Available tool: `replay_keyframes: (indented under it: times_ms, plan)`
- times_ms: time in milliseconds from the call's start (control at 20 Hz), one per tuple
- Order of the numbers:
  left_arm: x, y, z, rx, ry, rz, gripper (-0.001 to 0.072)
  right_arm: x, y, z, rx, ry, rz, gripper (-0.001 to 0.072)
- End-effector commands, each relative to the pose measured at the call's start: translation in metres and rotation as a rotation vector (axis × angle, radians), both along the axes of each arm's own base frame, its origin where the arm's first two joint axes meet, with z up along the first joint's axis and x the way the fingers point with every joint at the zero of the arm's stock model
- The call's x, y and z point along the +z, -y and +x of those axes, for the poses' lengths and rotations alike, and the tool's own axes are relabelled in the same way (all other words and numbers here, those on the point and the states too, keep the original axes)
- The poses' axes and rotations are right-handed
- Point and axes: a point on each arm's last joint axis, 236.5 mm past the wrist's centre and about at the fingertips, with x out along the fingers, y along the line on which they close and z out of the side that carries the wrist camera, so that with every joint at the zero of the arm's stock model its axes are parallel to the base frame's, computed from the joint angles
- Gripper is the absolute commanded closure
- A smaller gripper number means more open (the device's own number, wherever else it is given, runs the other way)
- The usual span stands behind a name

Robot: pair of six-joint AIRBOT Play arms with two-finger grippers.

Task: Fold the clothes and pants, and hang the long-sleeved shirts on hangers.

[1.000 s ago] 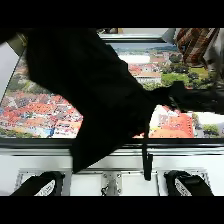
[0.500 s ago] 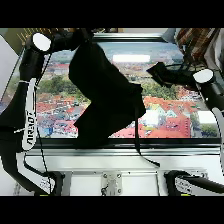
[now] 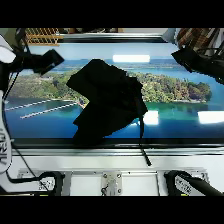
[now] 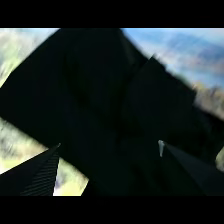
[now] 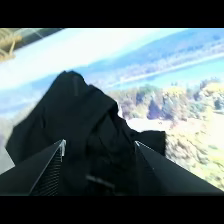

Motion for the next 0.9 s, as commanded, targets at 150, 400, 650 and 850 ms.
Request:
replay_keyframes:
  times_ms: [150,400,650,850]
  plan:
    - [-0.123,0.027,-0.198,-0.104,-0.401,0.025,0.0042,-0.033,-0.009,-0.062,0.083,-0.117,-0.100,0.0224]
    - [-0.189,0.047,-0.251,-0.014,-0.437,-0.002,0.0042,-0.058,-0.020,-0.071,0.099,-0.175,-0.030,0.0224]
    - [-0.220,0.036,-0.227,0.170,-0.492,-0.127,0.0043,-0.065,-0.024,-0.076,0.117,-0.203,-0.017,0.0224]
    - [-0.226,0.049,-0.197,0.157,-0.506,-0.227,0.0043,-0.065,-0.024,-0.076,0.117,-0.203,-0.017,0.0224]
